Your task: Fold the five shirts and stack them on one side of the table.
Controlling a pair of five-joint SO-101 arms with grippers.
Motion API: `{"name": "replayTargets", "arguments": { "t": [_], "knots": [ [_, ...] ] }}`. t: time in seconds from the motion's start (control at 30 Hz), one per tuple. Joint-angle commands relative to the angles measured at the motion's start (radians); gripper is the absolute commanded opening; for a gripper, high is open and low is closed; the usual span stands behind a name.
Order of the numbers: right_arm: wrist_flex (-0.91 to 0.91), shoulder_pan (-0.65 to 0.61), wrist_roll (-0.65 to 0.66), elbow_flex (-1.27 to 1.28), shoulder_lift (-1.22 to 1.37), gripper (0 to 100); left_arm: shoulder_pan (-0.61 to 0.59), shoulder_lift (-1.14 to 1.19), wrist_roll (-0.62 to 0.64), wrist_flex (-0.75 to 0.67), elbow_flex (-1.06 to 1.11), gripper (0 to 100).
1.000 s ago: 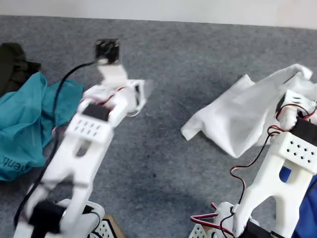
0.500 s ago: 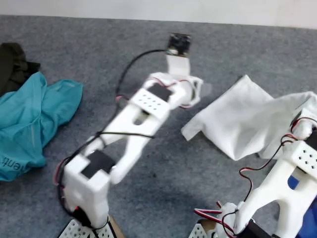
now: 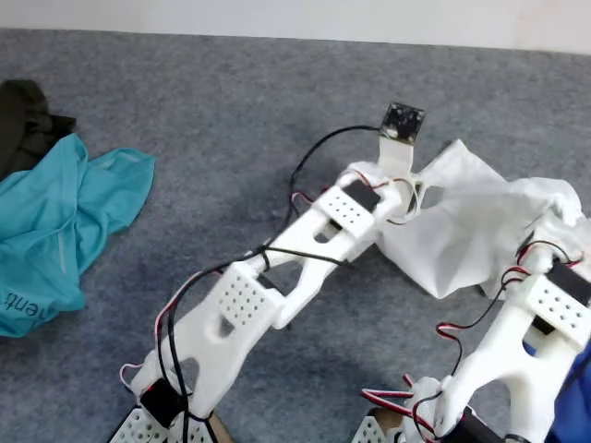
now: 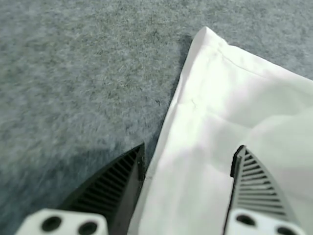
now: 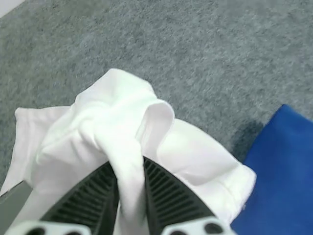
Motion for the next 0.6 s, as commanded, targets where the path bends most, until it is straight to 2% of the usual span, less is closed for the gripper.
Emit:
{"name": "replayTargets", "arguments": {
  "t": [0.0,0.17,0.37,0.43,0.57],
  "knots": [
    [-0.045,-0.025,0.009,0.010,-0.039,0.5,0.010,0.081,0.009,0.055,-0.229,29],
    [-0.045,-0.027,0.008,0.012,-0.039,0.5,0.013,0.193,0.009,0.176,-0.426,26],
    [-0.042,-0.025,0.008,0.015,-0.039,0.5,0.013,0.274,0.008,0.203,-0.544,0],
    [-0.042,-0.025,0.008,0.015,-0.039,0.5,0.013,0.286,0.008,0.206,-0.565,3],
    [-0.041,-0.025,0.008,0.016,-0.039,0.5,0.010,0.288,0.008,0.207,-0.575,1]
  ]
}}
